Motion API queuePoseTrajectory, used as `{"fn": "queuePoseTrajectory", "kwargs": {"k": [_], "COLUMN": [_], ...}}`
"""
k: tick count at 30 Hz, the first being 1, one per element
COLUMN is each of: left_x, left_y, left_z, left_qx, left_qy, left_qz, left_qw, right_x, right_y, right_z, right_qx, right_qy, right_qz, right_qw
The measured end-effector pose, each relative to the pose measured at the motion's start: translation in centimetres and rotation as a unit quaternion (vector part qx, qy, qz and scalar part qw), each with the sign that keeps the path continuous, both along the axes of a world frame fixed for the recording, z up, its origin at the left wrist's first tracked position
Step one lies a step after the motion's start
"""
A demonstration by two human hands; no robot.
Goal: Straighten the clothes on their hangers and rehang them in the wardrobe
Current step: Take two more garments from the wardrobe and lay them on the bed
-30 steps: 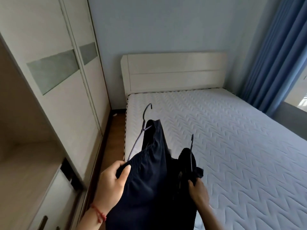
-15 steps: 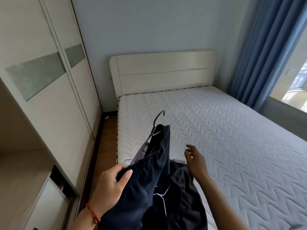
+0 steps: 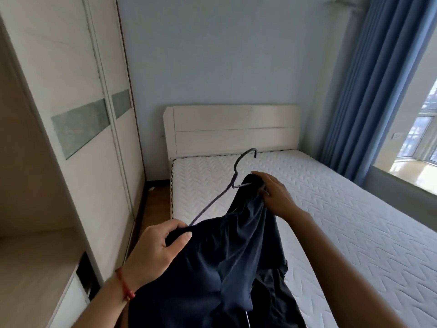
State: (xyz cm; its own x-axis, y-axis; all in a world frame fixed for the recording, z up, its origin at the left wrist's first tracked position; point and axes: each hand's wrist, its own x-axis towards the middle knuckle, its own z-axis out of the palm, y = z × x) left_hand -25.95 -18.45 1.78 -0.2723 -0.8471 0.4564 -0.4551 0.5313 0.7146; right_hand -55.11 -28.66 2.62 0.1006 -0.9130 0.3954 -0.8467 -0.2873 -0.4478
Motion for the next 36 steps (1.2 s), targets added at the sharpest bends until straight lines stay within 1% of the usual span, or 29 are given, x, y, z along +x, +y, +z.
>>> {"fn": "queuePoseTrajectory", "kwargs": {"k": [3, 6, 10, 13, 18, 22, 24, 28, 30, 33, 36], "left_x": [1.8, 2.7, 2.7, 1.2, -4.6, -10.2, -12.9, -18.8, -21.9, -27.1, -32.7], "left_y": [0.0, -0.6, -3.0, -4.8, -4.4, -2.2, -0.9, 1.7, 3.2, 5.8, 9.1], "left_z": [1.0, 2.2, 3.7, 4.2, 5.3, 5.4, 5.1, 3.5, 2.3, 0.4, -0.5], "left_qx": [-0.021, -0.046, -0.067, -0.085, -0.121, -0.163, -0.169, -0.157, -0.127, -0.075, -0.068], "left_qy": [-0.022, -0.057, -0.112, -0.126, -0.103, -0.078, -0.068, -0.031, -0.019, -0.054, -0.07], "left_qz": [-0.032, -0.041, -0.055, -0.086, -0.145, -0.181, -0.195, -0.219, -0.214, -0.214, -0.216], "left_qw": [0.999, 0.996, 0.99, 0.985, 0.977, 0.967, 0.964, 0.963, 0.968, 0.972, 0.972], "right_x": [0.4, -0.4, -2.0, -3.3, -6.2, -8.9, -10.3, -13.9, -16.1, -20.2, -24.6], "right_y": [1.0, 3.2, 7.9, 12.0, 19.5, 25.7, 28.8, 34.8, 37.7, 42.0, 45.9], "right_z": [0.5, 0.6, 1.3, 1.7, 2.4, 3.3, 3.8, 4.0, 3.5, 2.3, 1.5], "right_qx": [-0.002, -0.014, -0.066, -0.112, -0.159, -0.193, -0.209, -0.229, -0.235, -0.238, -0.225], "right_qy": [0.01, 0.005, -0.024, -0.051, -0.075, -0.079, -0.074, -0.067, -0.067, -0.074, -0.089], "right_qz": [-0.013, -0.048, -0.105, -0.147, -0.254, -0.345, -0.38, -0.415, -0.442, -0.477, -0.493], "right_qw": [1.0, 0.999, 0.992, 0.981, 0.951, 0.915, 0.898, 0.878, 0.863, 0.843, 0.836]}}
